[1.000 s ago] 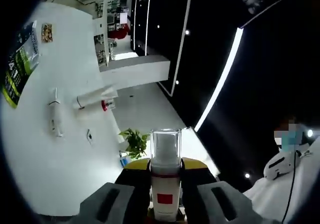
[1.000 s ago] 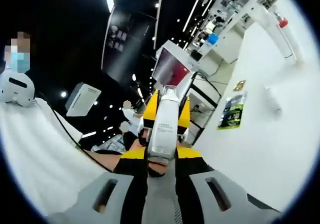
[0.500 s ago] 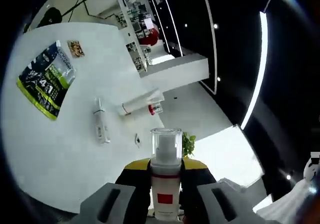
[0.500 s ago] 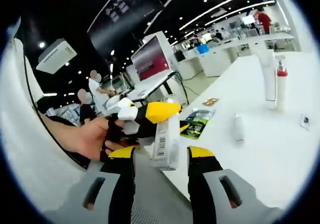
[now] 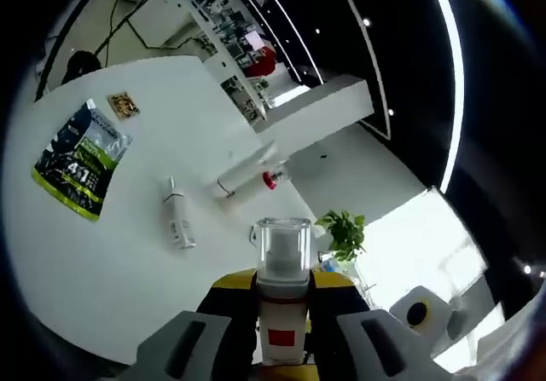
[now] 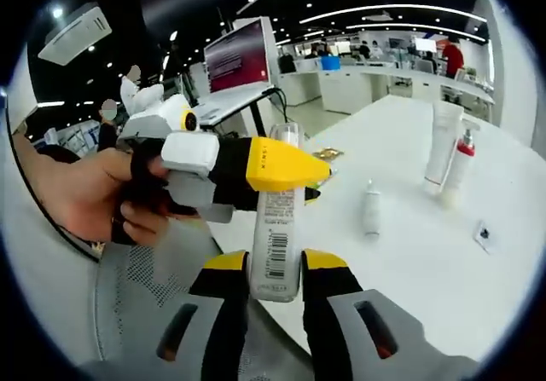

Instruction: Arrange the skincare products in the storage area until every visible bottle or jar stands upright without overlapping.

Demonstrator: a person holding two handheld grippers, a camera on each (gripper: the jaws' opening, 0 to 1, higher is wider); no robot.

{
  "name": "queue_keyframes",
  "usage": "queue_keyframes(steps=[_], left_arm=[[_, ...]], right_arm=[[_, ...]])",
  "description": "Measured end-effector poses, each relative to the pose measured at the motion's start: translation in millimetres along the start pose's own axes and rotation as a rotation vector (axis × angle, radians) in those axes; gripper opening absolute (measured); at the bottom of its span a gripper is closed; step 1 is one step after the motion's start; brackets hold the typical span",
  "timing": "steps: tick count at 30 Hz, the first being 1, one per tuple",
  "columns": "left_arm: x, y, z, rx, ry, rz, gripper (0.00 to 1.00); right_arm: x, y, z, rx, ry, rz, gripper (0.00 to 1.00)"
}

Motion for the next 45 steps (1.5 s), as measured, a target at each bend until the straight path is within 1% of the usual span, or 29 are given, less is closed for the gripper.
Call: queue_keyframes(steps=[3, 5, 6, 7, 10, 12, 15, 16, 17, 19, 20, 21, 22, 24, 25, 26, 28, 30, 31, 32, 33, 35, 36, 38, 39, 41, 42, 44, 45], left_arm=[[-2.3, -0.4, 4.7, 0.021, 0.016, -0.002, 0.23], [-3.9, -1.7, 5.8, 0.038, 0.020, 0.004, 0.22], [-4.9, -2.9, 6.9, 0.057, 0.030, 0.003, 0.22], [-5.8, -3.2, 7.0, 0.060, 0.033, 0.006, 0.22], [-7.3, -5.1, 7.4, 0.071, 0.034, 0.000, 0.22], [-7.9, -5.3, 8.0, 0.083, 0.035, 0.000, 0.23], [-11.0, -5.3, 10.7, 0.138, 0.033, -0.001, 0.23], [-11.7, -4.9, 11.4, 0.157, 0.030, -0.005, 0.23], [-12.7, -3.7, 10.7, 0.177, 0.031, -0.022, 0.24], [-13.1, -2.7, 10.6, 0.198, 0.031, -0.044, 0.24], [-13.6, -1.8, 12.1, 0.237, 0.036, -0.050, 0.25], [-14.2, -1.7, 13.6, 0.253, 0.025, -0.048, 0.25], [-14.8, -1.0, 16.9, 0.301, 0.025, -0.050, 0.26], [-16.5, -1.4, 21.7, 0.358, 0.035, -0.067, 0.27], [-16.9, -1.3, 24.7, 0.386, 0.050, -0.068, 0.27], [-17.7, -1.1, 26.9, 0.408, 0.062, -0.064, 0.27], [-17.9, -2.3, 31.9, 0.464, 0.054, -0.083, 0.27], [-18.3, -2.6, 33.8, 0.496, 0.025, -0.104, 0.26], [-18.4, -2.4, 34.2, 0.506, 0.011, -0.112, 0.26], [-18.3, -2.5, 34.2, 0.513, 0.002, -0.122, 0.25], [-17.2, -2.8, 35.1, 0.526, -0.012, -0.139, 0.25], [-15.6, -2.8, 35.5, 0.550, -0.031, -0.157, 0.25], [-14.8, -3.3, 36.0, 0.556, -0.036, -0.161, 0.25], [-13.8, -4.8, 37.4, 0.579, -0.063, -0.168, 0.24], [-13.6, -5.3, 37.6, 0.590, -0.079, -0.173, 0.24], [-13.8, -5.8, 37.1, 0.582, -0.093, -0.172, 0.24], [-13.8, -5.8, 36.0, 0.570, -0.099, -0.171, 0.24], [-14.4, -6.1, 28.9, 0.526, -0.117, -0.163, 0.24], [-14.9, -7.1, 26.4, 0.518, -0.121, -0.155, 0.24]], right_arm=[[-2.3, -3.9, 1.7, 0.002, -0.018, 0.019, 0.20], [-5.3, -6.3, 2.6, -0.009, -0.024, 0.036, 0.19], [-6.5, -6.9, 3.0, -0.015, -0.036, 0.042, 0.19], [-7.1, -7.1, 3.1, -0.018, -0.039, 0.046, 0.19], [-8.0, -7.4, 3.8, -0.048, -0.019, 0.053, 0.19], [-7.9, -7.7, 4.0, -0.096, 0.064, 0.066, 0.19], [-8.6, -11.7, 7.1, -0.164, 0.217, 0.113, 0.19], [-8.7, -13.2, 7.7, -0.173, 0.248, 0.120, 0.19], [-7.6, -14.6, 7.8, -0.194, 0.278, 0.111, 0.19], [-6.8, -16.3, 8.1, -0.222, 0.306, 0.111, 0.19], [-7.3, -18.1, 7.7, -0.260, 0.350, 0.122, 0.19], [-7.8, -19.5, 7.7, -0.287, 0.379, 0.134, 0.19], [-8.6, -21.5, 7.6, -0.329, 0.423, 0.152, 0.19], [-10.0, -25.4, 5.4, -0.450, 0.535, 0.159, 0.19], [-10.5, -27.1, 6.2, -0.481, 0.572, 0.171, 0.19], [-11.7, -28.1, 6.7, -0.503, 0.596, 0.194, 0.19], [-13.3, -31.0, 5.8, -0.582, 0.642, 0.203, 0.19], [-14.1, -32.8, 5.7, -0.634, 0.667, 0.193, 0.19], [-14.1, -33.0, 6.8, -0.637, 0.664, 0.197, 0.19], [-14.0, -33.3, 6.4, -0.655, 0.667, 0.187, 0.19], [-13.9, -34.2, 5.0, -0.695, 0.684, 0.166, 0.19], [-13.6, -34.5, 5.0, -0.740, 0.690, 0.138, 0.19], [-13.8, -34.2, 5.9, -0.738, 0.686, 0.142, 0.19], [-14.2, -35.8, 3.9, -0.763, 0.694, 0.144, 0.19], [-14.0, -36.3, 2.5, -0.791, 0.714, 0.142, 0.19], [-12.4, -34.2, 1.3, -0.819, 0.768, 0.139, 0.19], [-10.7, -32.3, 1.8, -0.815, 0.773, 0.140, 0.19], [-8.1, -28.4, 3.3, -0.770, 0.772, 0.153, 0.20], [-8.0, -26.8, 5.3, -0.737, 0.775, 0.162, 0.20]])
Point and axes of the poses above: the point that each gripper's makers call its tool centre point, and the gripper's own axes: y roughly forward along the fingers, z roughly to its right, x roughly out of its underside, the point moved 9 cm from there along -y, roughly backward along the fingers, and after that the axes turned 8 degrees about x, right-handed, at the moved point
